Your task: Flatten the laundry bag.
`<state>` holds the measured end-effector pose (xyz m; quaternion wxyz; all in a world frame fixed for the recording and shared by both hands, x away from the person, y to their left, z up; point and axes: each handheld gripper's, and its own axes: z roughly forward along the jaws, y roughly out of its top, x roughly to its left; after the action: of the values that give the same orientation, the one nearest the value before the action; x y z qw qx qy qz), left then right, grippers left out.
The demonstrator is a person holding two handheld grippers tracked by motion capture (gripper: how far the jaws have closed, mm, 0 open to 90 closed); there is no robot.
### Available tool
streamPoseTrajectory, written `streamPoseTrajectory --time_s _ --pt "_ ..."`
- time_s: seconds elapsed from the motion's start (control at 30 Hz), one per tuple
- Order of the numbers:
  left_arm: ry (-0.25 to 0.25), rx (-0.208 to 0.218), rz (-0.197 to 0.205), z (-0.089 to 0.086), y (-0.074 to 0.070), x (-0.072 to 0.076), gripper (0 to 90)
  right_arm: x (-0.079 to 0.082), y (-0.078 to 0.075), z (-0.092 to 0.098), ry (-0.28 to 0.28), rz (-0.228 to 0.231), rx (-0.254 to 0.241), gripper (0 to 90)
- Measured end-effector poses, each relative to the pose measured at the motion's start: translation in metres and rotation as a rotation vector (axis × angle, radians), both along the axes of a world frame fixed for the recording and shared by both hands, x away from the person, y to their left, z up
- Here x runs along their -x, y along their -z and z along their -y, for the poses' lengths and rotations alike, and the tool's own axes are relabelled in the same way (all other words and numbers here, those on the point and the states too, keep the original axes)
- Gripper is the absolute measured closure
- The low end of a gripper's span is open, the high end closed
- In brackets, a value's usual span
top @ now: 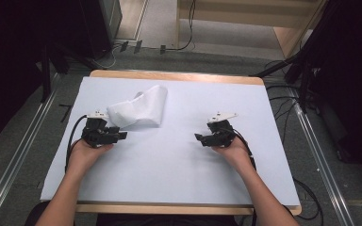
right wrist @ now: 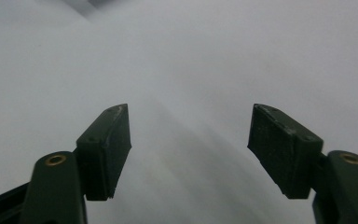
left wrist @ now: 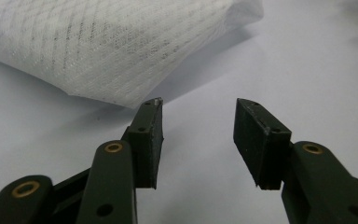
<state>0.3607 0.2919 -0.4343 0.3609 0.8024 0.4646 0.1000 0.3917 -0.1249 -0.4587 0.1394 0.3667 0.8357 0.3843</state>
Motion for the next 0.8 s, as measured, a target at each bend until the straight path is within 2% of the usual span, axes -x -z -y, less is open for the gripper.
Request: streamPoseTrajectory --time_s 0.1,0.17,0.3,0.4,0.5,0.63,0.73,0.8 --pt "0.011 -0.015 -0.001 0.000 -0.001 0.000 54.0 0.002 0.000 0.003 0.007 -0.007 -0.002 34.3" --pt "0.015 0.002 -0.002 -0.001 -0.002 0.000 54.0 0.004 -0.002 0.008 0.003 -0.032 -0.021 39.5" --pt "0.029 0.014 -0.020 -0.003 -0.002 -0.003 53.4 0.005 -0.004 0.011 0.015 -0.050 -0.027 41.6" --pt "0.027 -0.017 -0.026 -0.004 0.001 -0.006 46.6 0.006 -0.004 0.014 0.027 -0.080 -0.020 41.9" --pt "0.015 0.010 -0.049 -0.006 0.002 -0.009 44.1 0.006 -0.003 0.015 0.028 -0.089 -0.015 43.2" --pt "0.002 0.041 -0.051 -0.009 0.000 -0.011 40.0 0.008 -0.003 0.017 0.032 -0.101 -0.020 43.6" --pt "0.000 0.054 -0.056 -0.010 0.000 -0.011 39.8 0.009 -0.003 0.017 0.031 -0.102 -0.020 43.9" --pt "-0.002 0.048 -0.057 -0.010 -0.001 -0.010 39.4 0.009 -0.003 0.017 0.033 -0.112 -0.022 43.9"
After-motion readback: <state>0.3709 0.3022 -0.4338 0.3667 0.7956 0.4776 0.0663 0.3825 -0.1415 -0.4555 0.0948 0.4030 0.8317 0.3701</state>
